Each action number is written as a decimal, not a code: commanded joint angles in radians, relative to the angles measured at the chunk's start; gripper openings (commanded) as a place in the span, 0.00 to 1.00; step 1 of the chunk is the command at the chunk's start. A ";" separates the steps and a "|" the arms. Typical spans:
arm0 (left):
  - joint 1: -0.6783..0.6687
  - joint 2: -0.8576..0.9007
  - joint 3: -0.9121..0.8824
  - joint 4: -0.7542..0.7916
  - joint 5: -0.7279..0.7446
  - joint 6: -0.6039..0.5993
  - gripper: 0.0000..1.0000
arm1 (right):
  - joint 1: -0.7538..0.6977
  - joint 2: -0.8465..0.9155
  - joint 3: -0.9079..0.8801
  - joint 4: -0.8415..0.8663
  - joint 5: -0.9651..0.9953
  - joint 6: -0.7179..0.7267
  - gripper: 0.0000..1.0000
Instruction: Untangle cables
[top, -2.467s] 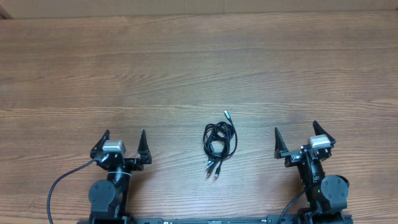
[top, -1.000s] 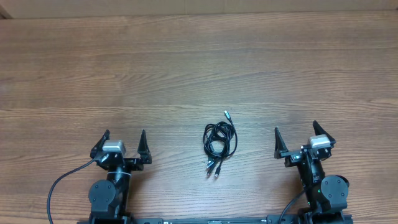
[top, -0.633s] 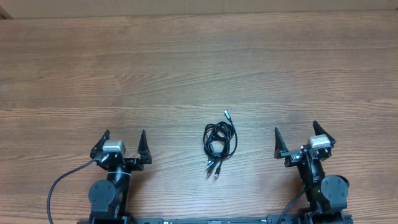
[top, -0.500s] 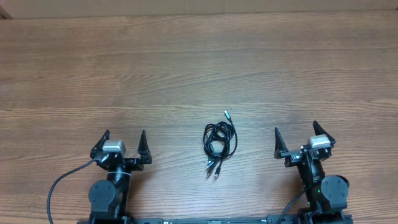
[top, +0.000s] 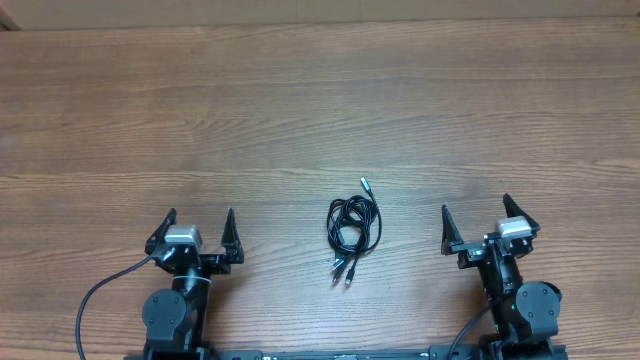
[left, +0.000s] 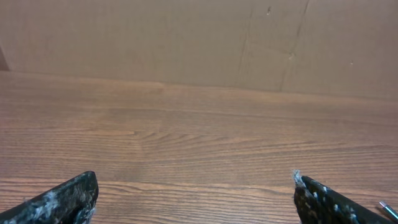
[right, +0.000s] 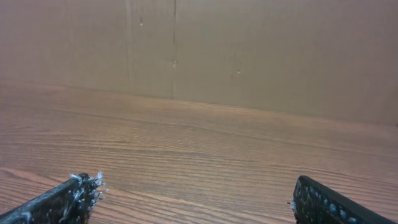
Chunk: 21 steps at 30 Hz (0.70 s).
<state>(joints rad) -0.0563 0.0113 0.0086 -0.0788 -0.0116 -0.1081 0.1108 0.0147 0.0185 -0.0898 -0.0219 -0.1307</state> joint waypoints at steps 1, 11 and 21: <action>0.008 -0.006 -0.003 -0.001 0.012 0.006 0.99 | -0.007 -0.012 -0.010 0.005 0.002 -0.002 1.00; 0.008 0.013 0.018 -0.032 0.014 0.010 0.99 | -0.007 -0.012 -0.010 0.005 0.002 -0.002 1.00; 0.008 0.066 0.239 -0.290 0.064 -0.012 1.00 | -0.007 -0.012 -0.010 0.005 0.002 -0.002 1.00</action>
<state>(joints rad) -0.0563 0.0566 0.1570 -0.3420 0.0269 -0.1055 0.1108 0.0147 0.0185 -0.0898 -0.0219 -0.1310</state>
